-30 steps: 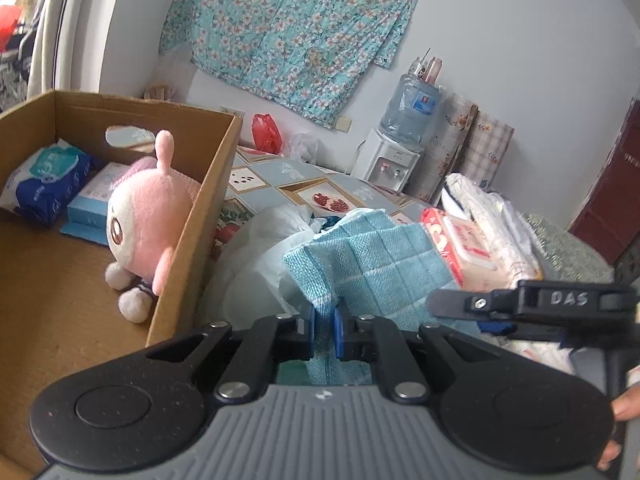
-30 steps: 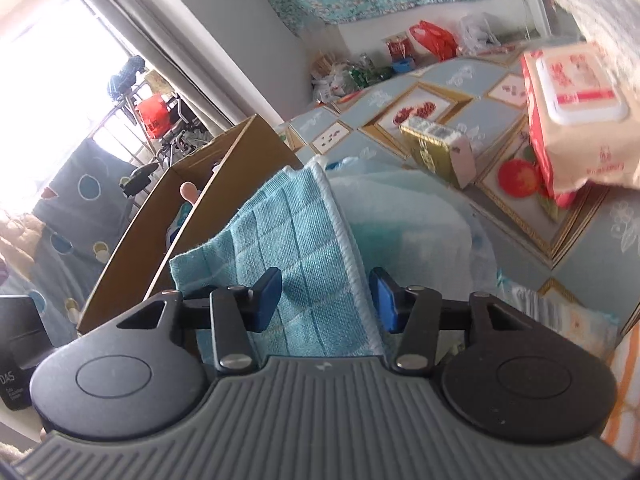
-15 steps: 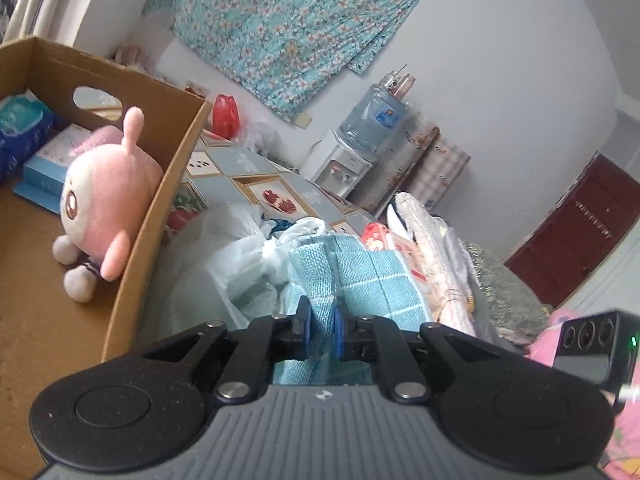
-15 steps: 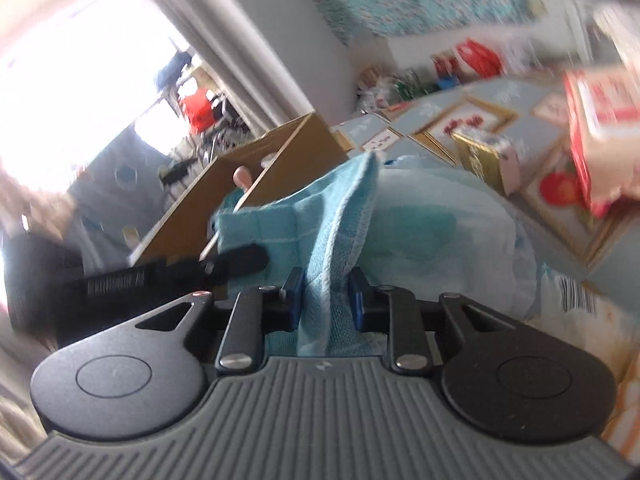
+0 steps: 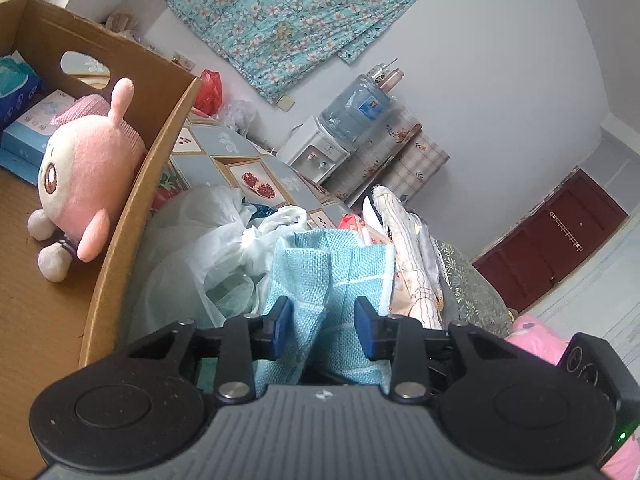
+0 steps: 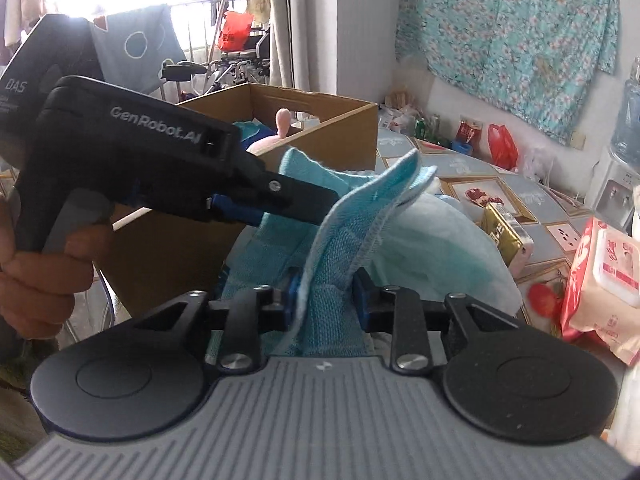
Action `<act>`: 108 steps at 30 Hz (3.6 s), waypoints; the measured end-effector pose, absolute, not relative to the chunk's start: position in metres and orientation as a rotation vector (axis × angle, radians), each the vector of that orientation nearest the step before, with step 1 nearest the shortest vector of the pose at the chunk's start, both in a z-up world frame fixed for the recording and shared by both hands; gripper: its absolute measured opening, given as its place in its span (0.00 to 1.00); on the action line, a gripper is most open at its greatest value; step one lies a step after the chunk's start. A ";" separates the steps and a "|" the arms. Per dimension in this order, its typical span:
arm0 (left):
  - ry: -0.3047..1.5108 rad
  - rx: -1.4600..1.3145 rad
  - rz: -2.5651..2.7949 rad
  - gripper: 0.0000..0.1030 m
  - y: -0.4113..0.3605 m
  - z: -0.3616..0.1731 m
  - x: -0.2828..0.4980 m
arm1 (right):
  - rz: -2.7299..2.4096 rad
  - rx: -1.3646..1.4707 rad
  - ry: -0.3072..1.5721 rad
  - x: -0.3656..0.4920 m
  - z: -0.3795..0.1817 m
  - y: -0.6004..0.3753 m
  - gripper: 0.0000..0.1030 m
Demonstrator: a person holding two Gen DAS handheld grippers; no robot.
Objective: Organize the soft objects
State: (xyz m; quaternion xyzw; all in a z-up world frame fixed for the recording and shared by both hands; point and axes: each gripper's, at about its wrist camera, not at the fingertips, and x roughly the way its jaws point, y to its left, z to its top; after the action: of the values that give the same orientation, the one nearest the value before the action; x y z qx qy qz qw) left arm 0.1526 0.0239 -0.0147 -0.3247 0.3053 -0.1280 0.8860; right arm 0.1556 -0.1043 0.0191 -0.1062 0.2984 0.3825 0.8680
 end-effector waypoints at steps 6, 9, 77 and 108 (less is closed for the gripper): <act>0.656 -0.731 -0.289 0.43 0.028 -0.018 0.158 | 0.821 -0.214 0.633 0.152 0.019 -0.099 0.57; 0.656 -0.751 -0.309 0.52 0.031 -0.017 0.157 | 0.825 -0.248 0.628 0.148 0.019 -0.094 0.61; 0.431 -0.311 -0.152 0.73 0.057 0.065 0.039 | 1.026 0.451 0.750 0.174 0.084 -0.080 0.19; 0.397 -0.448 0.273 0.76 0.212 0.039 -0.034 | 0.807 0.231 1.342 0.280 -0.051 0.270 0.59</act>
State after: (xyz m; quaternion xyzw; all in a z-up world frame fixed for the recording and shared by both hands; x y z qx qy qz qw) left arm -0.0337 0.2123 0.0391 -0.2199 0.1948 0.1339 0.9465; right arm 0.2795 0.2701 -0.0514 0.1037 0.6030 0.3626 0.7029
